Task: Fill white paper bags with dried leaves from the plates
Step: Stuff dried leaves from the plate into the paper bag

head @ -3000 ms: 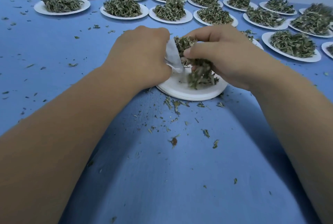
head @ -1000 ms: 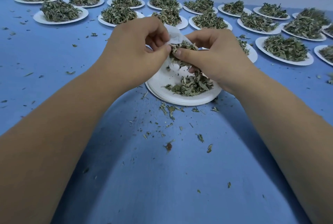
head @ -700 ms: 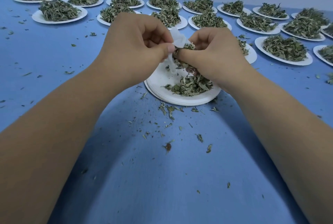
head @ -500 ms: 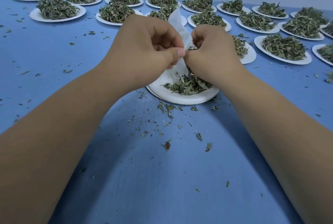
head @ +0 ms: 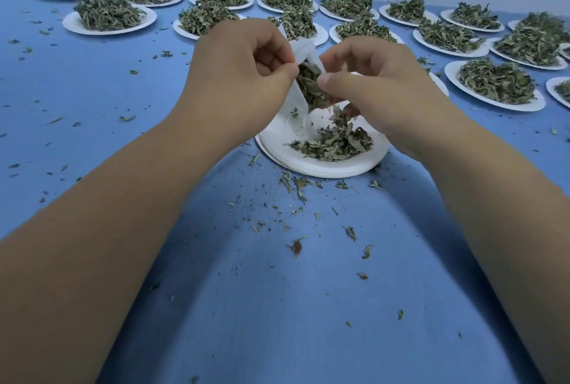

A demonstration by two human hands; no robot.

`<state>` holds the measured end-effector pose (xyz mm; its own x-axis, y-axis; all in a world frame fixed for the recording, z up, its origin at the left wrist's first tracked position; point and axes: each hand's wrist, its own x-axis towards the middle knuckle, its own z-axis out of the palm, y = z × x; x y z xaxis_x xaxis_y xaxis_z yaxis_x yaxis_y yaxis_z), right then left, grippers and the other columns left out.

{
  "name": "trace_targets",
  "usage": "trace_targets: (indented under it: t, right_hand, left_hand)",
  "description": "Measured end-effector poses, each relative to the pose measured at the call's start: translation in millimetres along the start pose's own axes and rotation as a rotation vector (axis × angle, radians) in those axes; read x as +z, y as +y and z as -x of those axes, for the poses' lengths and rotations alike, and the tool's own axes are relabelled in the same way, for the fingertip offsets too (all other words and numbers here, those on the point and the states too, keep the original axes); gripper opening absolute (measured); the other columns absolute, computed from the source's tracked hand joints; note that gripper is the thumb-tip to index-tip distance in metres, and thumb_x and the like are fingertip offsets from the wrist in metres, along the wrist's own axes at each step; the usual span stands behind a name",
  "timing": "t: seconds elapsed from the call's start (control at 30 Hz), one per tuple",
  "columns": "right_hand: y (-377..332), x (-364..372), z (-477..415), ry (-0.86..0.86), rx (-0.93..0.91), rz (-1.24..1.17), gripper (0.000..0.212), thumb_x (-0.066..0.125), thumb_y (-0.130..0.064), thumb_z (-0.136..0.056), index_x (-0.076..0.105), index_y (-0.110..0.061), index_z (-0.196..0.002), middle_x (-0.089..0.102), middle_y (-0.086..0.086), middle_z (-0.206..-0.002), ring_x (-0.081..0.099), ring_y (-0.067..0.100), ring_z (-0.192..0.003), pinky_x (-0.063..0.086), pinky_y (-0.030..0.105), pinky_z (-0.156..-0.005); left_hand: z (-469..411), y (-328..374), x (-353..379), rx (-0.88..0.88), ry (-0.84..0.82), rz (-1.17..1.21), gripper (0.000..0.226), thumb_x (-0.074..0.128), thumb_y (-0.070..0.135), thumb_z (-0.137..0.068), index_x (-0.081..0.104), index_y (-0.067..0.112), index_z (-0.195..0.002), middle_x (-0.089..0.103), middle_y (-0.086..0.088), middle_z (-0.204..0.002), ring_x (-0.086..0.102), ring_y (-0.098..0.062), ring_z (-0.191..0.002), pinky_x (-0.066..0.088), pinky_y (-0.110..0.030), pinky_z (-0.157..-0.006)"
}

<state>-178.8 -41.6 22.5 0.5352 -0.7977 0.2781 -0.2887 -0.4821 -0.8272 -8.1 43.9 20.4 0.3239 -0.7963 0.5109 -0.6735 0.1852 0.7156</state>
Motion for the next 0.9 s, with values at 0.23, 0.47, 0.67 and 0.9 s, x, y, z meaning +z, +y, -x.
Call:
trace_targets:
  t: [0.23, 0.47, 0.67, 0.9]
  right_hand:
    - [4, 5, -3, 0.101, -0.065, 0.157, 0.021, 0.084, -0.031, -0.075, 0.065, -0.025, -0.082, 0.068, -0.007, -0.081, 0.057, 0.006, -0.060, 0.049, 0.027, -0.062]
    - [7, 13, -4, 0.071, -0.068, 0.271, 0.016, 0.064, -0.023, -0.080, 0.061, -0.029, -0.094, 0.060, -0.018, -0.083, 0.051, -0.015, -0.062, 0.037, 0.004, -0.059]
    - [1, 7, -1, -0.155, -0.058, 0.145, 0.015, 0.067, -0.023, -0.088, 0.067, -0.027, -0.102, 0.072, -0.013, -0.091, 0.063, 0.004, -0.070, 0.050, 0.029, -0.064]
    - [6, 0, 0, -0.267, -0.086, 0.112, 0.038, 0.076, -0.008, -0.088, 0.061, -0.024, -0.120, 0.071, -0.027, -0.083, 0.068, -0.007, -0.083, 0.054, 0.017, -0.085]
  left_hand:
    - [4, 7, 4, 0.015, -0.136, 0.135, 0.003, 0.070, 0.013, -0.083, 0.069, 0.015, -0.085, 0.069, -0.019, -0.084, 0.068, -0.038, -0.080, 0.058, -0.052, -0.077]
    - [9, 11, 6, 0.035, -0.236, 0.194, 0.001, 0.069, 0.003, -0.087, 0.069, 0.004, -0.088, 0.069, -0.020, -0.081, 0.069, -0.033, -0.074, 0.057, -0.052, -0.075]
    - [4, 6, 3, 0.031, -0.115, 0.113, 0.010, 0.068, 0.021, -0.078, 0.070, 0.013, -0.084, 0.071, -0.014, -0.081, 0.069, -0.035, -0.078, 0.058, -0.051, -0.075]
    - [4, 8, 2, 0.014, -0.174, 0.150, 0.002, 0.070, 0.009, -0.083, 0.070, 0.008, -0.084, 0.068, -0.022, -0.079, 0.067, -0.040, -0.075, 0.057, -0.054, -0.074]
